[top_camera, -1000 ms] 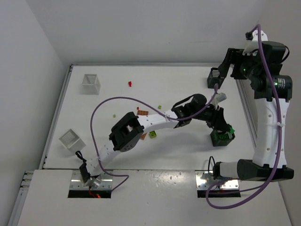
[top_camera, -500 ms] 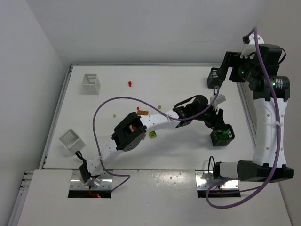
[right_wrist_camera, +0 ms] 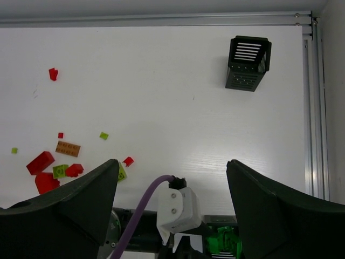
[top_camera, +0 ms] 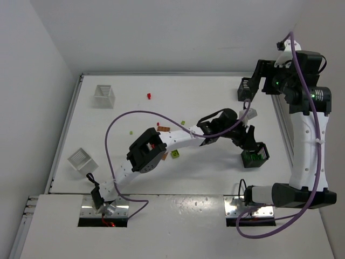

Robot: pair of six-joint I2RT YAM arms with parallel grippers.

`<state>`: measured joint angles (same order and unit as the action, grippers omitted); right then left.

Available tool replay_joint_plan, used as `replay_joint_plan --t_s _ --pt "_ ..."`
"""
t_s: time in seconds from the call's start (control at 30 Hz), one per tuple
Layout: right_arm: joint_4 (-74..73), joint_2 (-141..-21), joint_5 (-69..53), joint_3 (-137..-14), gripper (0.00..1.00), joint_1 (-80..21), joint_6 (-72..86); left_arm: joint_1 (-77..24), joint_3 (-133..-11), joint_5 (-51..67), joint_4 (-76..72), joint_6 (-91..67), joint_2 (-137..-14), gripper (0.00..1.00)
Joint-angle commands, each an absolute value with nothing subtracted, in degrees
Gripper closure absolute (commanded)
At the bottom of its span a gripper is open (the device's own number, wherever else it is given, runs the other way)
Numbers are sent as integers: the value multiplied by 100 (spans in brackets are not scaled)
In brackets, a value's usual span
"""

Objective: Sort the legos into containers by color

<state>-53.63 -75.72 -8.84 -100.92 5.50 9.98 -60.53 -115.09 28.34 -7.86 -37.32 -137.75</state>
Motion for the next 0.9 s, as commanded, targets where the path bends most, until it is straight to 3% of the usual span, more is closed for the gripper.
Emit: replay_joint_plan --t_s 0.0,0.33,0.47,0.7,0.87 --pt "-5168 -7681 -1037 -10151 19 571 862 -5766 -11164 2733 -694 -3551 -12913 43" --pt "-4378 -8200 -2073 -9819 19 571 932 -4641 -9282 2619 623 -2330 -10068 43" --pt "-3561 -8332 -2917 -9133 20 449 704 -4167 -8781 2549 1343 -2154 -9195 36" --pt "-3102 -9043 -3998 -8350 26 229 -69 -3702 -8789 1873 3214 -642 -8456 30" --pt "-2900 -9456 -4184 -8191 28 -17 -876 -2981 -8930 1732 4595 -124 -8604 31"
